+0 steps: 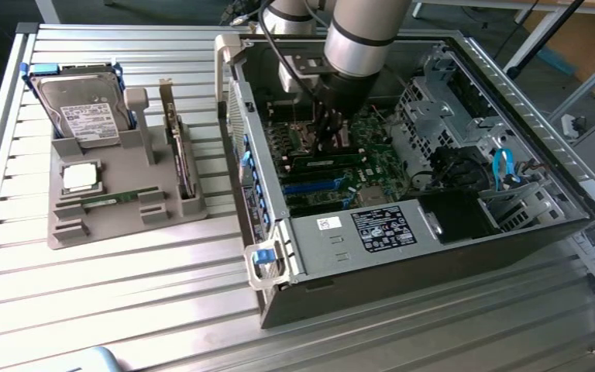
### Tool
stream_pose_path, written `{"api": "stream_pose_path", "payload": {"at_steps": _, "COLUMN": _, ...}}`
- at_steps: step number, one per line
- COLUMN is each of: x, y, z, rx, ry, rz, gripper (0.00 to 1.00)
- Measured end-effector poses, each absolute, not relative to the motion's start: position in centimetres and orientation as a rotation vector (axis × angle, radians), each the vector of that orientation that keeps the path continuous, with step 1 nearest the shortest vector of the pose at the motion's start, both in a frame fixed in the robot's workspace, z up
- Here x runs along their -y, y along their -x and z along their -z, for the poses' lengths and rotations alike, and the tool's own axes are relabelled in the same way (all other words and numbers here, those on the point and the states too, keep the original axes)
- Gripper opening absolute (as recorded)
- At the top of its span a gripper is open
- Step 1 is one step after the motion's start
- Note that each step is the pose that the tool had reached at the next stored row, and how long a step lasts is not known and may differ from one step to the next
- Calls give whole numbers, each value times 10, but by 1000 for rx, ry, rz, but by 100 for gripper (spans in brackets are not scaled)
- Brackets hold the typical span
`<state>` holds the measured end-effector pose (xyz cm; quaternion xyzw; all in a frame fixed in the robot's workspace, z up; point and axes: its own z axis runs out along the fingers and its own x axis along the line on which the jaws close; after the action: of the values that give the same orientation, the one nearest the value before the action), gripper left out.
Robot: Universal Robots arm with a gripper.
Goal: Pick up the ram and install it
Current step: 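Press down the ram until it locks into place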
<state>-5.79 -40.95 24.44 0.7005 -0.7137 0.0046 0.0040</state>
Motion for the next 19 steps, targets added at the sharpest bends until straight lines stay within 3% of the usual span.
{"api": "stream_pose_path", "payload": {"at_steps": 19, "x": 410, "y": 59, "z": -241, "rx": 2236, "ry": -2195, "rz": -15, "gripper": 11}}
